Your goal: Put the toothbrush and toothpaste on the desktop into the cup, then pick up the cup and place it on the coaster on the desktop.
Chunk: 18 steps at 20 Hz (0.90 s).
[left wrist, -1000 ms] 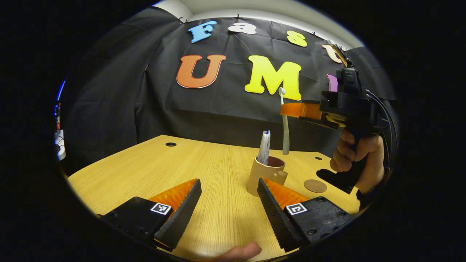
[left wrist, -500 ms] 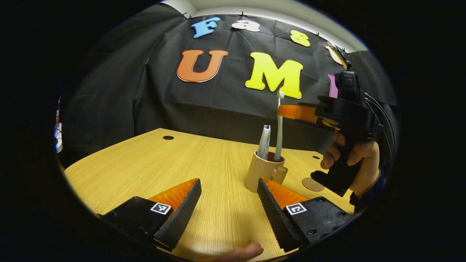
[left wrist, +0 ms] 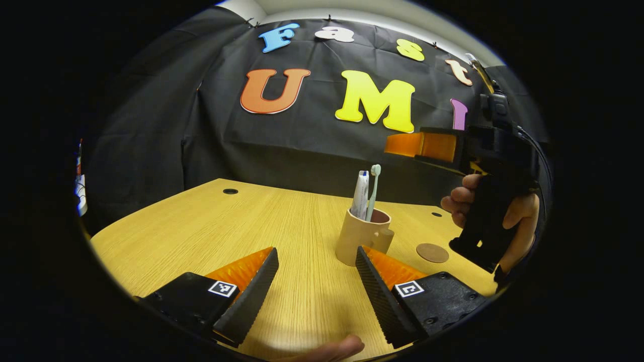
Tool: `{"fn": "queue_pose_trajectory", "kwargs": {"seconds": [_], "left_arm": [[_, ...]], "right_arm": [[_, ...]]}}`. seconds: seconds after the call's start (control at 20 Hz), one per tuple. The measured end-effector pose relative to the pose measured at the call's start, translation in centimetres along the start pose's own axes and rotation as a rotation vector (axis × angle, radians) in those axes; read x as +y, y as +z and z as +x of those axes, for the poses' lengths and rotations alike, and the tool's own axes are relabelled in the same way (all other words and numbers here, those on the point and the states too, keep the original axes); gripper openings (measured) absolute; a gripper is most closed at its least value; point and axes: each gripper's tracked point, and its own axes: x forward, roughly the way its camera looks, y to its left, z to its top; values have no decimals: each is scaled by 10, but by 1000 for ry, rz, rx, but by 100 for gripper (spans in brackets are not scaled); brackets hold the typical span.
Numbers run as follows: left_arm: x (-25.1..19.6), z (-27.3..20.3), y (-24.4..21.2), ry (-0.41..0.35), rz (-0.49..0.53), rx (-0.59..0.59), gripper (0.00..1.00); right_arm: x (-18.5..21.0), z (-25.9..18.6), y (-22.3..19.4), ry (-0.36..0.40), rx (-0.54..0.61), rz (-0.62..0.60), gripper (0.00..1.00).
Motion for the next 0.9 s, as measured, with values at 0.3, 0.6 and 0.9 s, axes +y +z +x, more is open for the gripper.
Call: {"fn": "queue_pose_trajectory", "kwargs": {"seconds": [0.3,0.6,0.9], "left_arm": [[-21,12,7,-55,-16,58,98],[-44,32,25,-103,6,140,98],[-71,53,40,-118,52,334,97]], "right_arm": [[-34,-49,12,-50,-29,-12,94],[-96,-118,8,-173,-59,-39,93],[-148,-170,14,-281,-105,-17,93]]}}
